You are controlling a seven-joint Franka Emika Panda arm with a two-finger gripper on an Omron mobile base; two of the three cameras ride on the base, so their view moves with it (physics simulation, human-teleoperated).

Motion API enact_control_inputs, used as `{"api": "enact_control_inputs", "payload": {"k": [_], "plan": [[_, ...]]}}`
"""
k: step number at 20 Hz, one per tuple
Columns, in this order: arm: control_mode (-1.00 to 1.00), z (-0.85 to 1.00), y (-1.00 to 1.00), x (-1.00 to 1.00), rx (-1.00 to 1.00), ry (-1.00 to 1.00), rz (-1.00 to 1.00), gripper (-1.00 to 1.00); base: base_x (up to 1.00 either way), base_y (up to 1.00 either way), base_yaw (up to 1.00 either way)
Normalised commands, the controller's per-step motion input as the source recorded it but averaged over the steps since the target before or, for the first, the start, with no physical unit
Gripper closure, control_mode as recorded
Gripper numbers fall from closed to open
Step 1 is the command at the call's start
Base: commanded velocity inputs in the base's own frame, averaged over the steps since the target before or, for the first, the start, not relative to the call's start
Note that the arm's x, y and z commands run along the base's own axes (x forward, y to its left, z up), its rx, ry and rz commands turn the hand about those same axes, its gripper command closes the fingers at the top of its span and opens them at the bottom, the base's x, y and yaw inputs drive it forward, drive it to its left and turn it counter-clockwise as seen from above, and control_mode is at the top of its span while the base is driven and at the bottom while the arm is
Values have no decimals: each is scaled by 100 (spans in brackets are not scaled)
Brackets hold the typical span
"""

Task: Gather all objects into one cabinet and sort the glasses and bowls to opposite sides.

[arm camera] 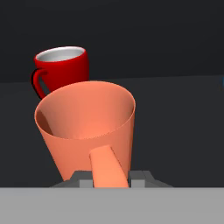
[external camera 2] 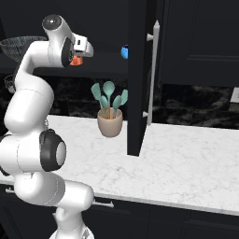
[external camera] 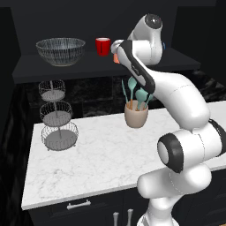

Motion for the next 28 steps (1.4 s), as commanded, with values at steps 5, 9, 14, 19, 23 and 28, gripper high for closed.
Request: {"api": "enact_control_inputs", "payload": {"k": [5, 9, 14, 19, 23, 28], "plan": [[-100, 0, -8, -15, 0, 0, -10, 100, 0, 0, 0], [-100, 3, -10, -1, 0, 0, -12, 100, 0, 0, 0], [-100, 7, -6, 0, 0, 0, -14, 100, 0, 0, 0], [-100, 1, 0, 0, 0, 0, -10, 100, 0, 0, 0], [-100, 1, 0, 0, 0, 0, -8, 100, 0, 0, 0], [-100, 0, 0, 0, 0, 0, -5, 100, 0, 0, 0]]}}
